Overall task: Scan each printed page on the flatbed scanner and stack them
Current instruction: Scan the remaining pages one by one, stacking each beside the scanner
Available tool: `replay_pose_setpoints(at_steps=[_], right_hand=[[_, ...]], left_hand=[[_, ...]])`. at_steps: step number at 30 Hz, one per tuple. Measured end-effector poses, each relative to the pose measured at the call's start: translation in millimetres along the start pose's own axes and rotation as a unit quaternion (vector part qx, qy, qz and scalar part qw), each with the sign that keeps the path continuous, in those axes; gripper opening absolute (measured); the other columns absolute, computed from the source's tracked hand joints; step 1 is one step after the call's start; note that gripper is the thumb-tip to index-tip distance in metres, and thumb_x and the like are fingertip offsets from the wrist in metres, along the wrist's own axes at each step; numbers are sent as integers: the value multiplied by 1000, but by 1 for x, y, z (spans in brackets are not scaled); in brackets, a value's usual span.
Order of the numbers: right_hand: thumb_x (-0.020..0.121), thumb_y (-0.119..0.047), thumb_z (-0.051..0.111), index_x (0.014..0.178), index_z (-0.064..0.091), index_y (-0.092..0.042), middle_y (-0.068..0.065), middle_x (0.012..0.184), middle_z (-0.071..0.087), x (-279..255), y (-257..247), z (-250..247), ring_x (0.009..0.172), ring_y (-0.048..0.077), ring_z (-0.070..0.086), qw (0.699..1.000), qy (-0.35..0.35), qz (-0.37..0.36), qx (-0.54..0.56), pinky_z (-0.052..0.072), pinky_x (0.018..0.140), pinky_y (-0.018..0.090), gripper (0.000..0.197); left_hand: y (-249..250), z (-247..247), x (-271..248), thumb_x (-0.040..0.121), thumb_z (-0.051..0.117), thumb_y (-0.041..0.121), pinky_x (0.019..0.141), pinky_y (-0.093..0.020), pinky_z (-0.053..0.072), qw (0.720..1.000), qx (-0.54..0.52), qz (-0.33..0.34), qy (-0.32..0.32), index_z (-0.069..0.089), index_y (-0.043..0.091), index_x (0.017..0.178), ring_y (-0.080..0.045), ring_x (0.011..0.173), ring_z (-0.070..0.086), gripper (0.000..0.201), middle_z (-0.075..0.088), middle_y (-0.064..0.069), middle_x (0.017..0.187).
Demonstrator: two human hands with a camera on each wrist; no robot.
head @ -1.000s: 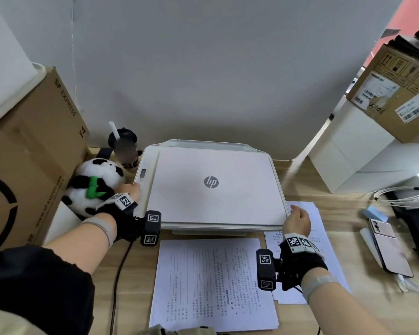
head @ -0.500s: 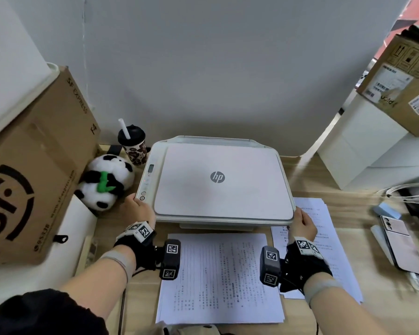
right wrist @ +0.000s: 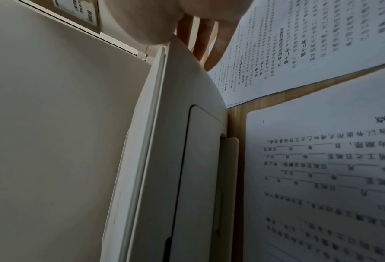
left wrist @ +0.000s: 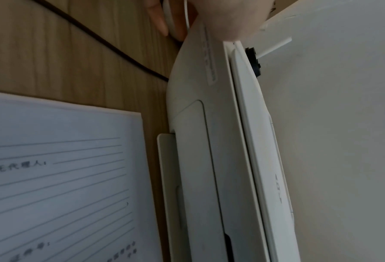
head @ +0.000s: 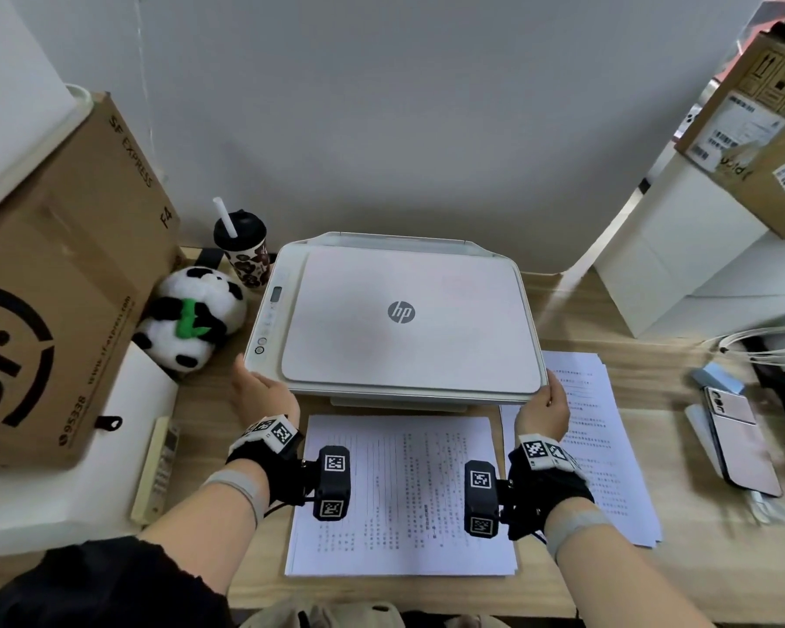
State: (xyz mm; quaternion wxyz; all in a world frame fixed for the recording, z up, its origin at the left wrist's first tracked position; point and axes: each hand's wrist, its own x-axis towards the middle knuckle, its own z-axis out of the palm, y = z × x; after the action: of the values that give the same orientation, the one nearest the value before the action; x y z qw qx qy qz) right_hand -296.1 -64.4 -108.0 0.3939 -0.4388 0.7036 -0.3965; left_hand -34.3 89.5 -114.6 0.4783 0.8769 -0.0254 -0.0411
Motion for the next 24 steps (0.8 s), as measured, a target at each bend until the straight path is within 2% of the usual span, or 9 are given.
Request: replay_pose_setpoints(at_steps=[4, 8, 15, 24], right_hand=[[102, -13, 32, 134, 52, -16, 9, 133, 56, -1, -1, 1, 119, 31, 52, 1000, -6, 0, -7, 40, 95, 30, 38], [102, -11, 31, 134, 50, -14, 12, 134, 55, 1, 3, 3, 123, 33, 50, 999, -8, -23, -28, 38, 100, 34, 38], [101, -10, 30, 135, 48, -12, 16, 130, 56, 4, 4, 3, 119, 37, 51, 996, -19, -41, -73, 40, 98, 39, 39], [101, -10, 30, 136, 47, -11, 17, 133, 54, 2, 3, 0, 121, 37, 49, 997, -32, -28, -64, 38, 101, 38, 39]], left_hand=[[0, -3, 0, 99, 28, 5, 97, -43, 35, 1000, 12, -9, -11, 36, 9, 142, -39, 124, 42, 44, 46, -23, 138], [3, -3, -3, 100, 28, 6, 97, -42, 33, 1000, 16, -21, -8, 35, 10, 143, -38, 125, 41, 44, 45, -23, 138], [2, 0, 0, 100, 28, 8, 97, -44, 35, 999, 22, -40, -11, 36, 13, 143, -40, 121, 45, 44, 48, -24, 134], [2, -1, 1, 100, 27, 10, 101, -43, 36, 999, 19, -47, -14, 36, 15, 143, -39, 123, 45, 44, 47, -21, 137]])
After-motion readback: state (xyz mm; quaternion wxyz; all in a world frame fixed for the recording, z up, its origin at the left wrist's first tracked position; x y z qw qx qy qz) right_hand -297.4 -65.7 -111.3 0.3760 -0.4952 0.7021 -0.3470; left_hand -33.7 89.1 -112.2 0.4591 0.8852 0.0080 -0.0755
